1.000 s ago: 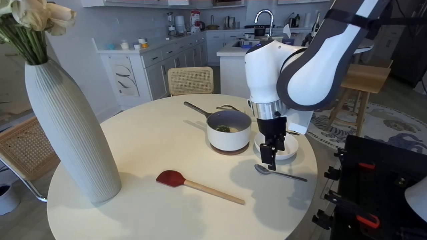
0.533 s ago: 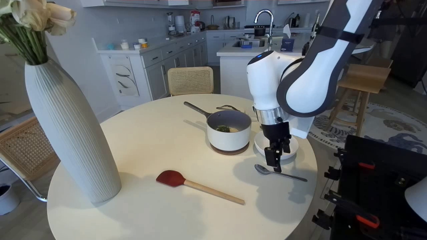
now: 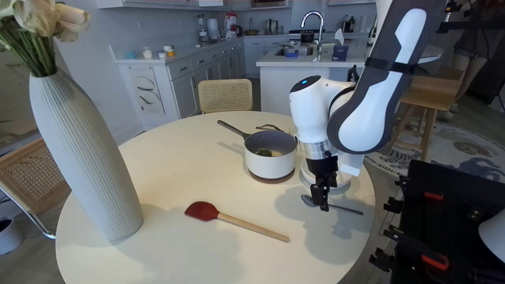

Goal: Place the spoon next to the fork then move the cup to the left

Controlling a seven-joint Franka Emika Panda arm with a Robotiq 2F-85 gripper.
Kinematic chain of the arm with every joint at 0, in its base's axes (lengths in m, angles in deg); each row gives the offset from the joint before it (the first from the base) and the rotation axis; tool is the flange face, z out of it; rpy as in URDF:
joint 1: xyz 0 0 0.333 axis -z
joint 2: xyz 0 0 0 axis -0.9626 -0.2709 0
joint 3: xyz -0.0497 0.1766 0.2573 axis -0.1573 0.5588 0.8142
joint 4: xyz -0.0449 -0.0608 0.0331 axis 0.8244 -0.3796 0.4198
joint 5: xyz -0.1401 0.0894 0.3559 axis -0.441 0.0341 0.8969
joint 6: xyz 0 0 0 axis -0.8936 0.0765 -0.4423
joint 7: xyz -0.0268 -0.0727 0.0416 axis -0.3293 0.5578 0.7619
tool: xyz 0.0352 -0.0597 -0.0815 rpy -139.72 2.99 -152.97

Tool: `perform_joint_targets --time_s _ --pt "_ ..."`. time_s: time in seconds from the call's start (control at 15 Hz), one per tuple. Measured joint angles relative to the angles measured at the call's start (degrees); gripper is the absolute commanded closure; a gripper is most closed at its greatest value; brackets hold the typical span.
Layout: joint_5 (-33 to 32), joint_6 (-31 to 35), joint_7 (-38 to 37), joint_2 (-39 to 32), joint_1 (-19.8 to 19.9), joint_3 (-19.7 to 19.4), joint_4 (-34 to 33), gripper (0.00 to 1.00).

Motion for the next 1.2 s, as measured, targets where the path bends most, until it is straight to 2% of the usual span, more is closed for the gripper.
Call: perform_joint_targets --time_s 0.4,1.2 --pt "-2.5 3.6 0.0 -3.6 -3.8 -3.2 -0.9 0.0" --pt "-3.2 8.6 0.0 -9.2 -8.3 -8.7 -1.4 0.0"
